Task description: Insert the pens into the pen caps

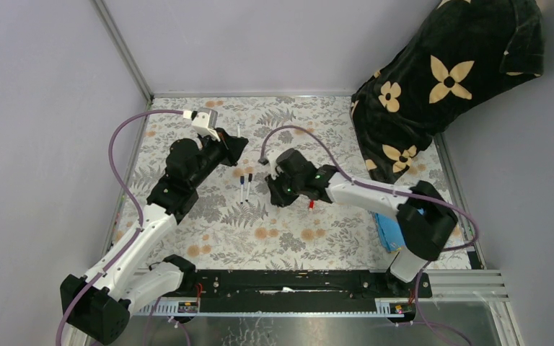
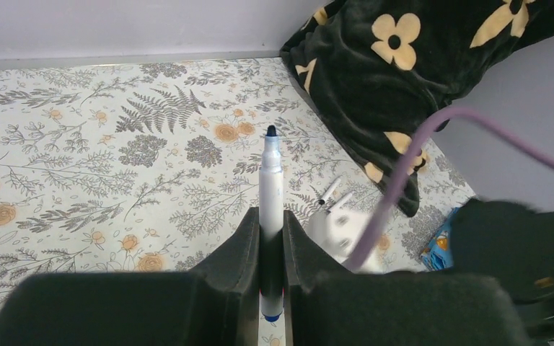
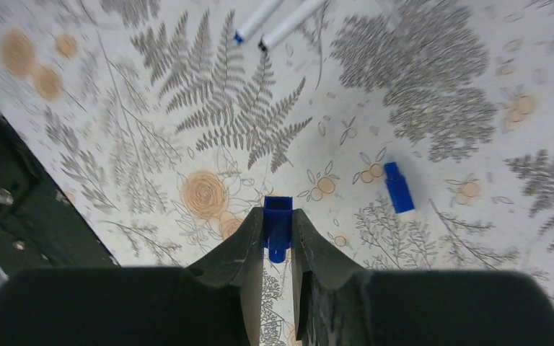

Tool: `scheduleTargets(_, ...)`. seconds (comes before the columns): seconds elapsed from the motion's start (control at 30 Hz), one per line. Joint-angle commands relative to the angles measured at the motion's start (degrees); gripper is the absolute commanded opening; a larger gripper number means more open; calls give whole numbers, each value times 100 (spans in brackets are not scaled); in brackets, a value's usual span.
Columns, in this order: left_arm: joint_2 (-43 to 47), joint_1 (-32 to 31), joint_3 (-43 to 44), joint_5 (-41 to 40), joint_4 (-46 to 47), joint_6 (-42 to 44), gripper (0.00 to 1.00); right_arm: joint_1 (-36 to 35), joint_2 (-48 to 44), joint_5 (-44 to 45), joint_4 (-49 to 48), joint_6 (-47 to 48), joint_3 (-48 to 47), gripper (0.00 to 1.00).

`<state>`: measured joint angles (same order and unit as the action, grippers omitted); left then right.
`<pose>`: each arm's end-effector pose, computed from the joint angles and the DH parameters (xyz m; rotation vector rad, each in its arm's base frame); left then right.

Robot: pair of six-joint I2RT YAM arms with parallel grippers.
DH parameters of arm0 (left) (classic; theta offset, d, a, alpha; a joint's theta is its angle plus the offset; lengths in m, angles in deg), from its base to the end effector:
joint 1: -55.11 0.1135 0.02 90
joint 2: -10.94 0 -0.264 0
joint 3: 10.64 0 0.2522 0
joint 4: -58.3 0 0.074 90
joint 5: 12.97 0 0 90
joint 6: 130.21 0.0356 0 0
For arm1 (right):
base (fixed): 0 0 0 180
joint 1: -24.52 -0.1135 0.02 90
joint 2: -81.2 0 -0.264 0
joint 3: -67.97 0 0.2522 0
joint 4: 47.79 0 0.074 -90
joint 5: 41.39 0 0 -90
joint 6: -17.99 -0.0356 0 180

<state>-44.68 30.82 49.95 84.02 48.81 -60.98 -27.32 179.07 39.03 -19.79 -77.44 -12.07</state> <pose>0.2089 -0.0990 0.3446 0.1475 1.6898 -0.6952 0.2253 0.2964 0.2195 -1.0467 2.2291 0.6596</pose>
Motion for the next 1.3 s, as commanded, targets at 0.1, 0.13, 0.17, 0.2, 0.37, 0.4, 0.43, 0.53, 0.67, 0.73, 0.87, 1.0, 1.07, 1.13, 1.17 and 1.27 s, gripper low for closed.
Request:
scheduleTargets(0.1,180,48,-59,155,337,223,0,345,-1713,334,-1905,-963,929,0)
scheduleTargets(0.13,156,48,-41,281,366,223,6,350,-1902,399,-2081,-1002,1065,0)
scheduleTargets(0.17,123,48,-11,388,395,212,10,364,-2093,505,-2218,-1042,1186,0)
scheduleTargets(0.2,84,48,24,491,425,192,11,378,-2261,656,-2325,-1100,1306,0)
scheduleTargets(0.37,-77,48,272,806,487,171,0,650,-3031,927,-2689,-1496,1795,0)
scheduleTargets(0.4,-96,48,300,839,513,158,0,736,-3164,913,-2749,-1571,1863,0)
scheduleTargets(0.43,-117,52,327,903,552,147,0,803,-3281,896,-2792,-1652,1920,0)
scheduleTargets(0.53,-293,49,452,1156,704,44,0,978,-3621,875,-2897,-1825,2043,0)
scheduleTargets(0.67,-675,14,769,1614,1027,-128,0,1011,-4087,1119,-3302,-1932,2185,0)
scheduleTargets(0.73,-859,-111,942,1720,1161,-95,0,1017,-4305,1192,-3637,-1965,2285,0)
scheduleTargets(0.87,-1075,-536,1143,1902,1412,200,0,1016,-4817,1356,-4749,-2103,2703,0)
scheduleTargets(1.0,-1227,-652,1089,2733,1794,50,0,1016,-5074,1554,-5779,-2225,3033,0)
scheduleTargets(1.07,-1201,-729,984,2976,1893,33,0,1013,-5093,1568,-6209,-2319,3122,0)
scheduleTargets(1.13,-1125,-841,902,3029,1915,91,0,1017,-5057,1496,-6636,-2397,3195,0)
scheduleTargets(1.17,-1093,-900,870,3048,1919,111,0,1017,-5015,1432,-6873,-2420,3218,0)
scheduleTargets(1.27,-1010,-1016,771,3101,1964,99,0,1013,-4874,1203,-7456,-2424,3198,0)
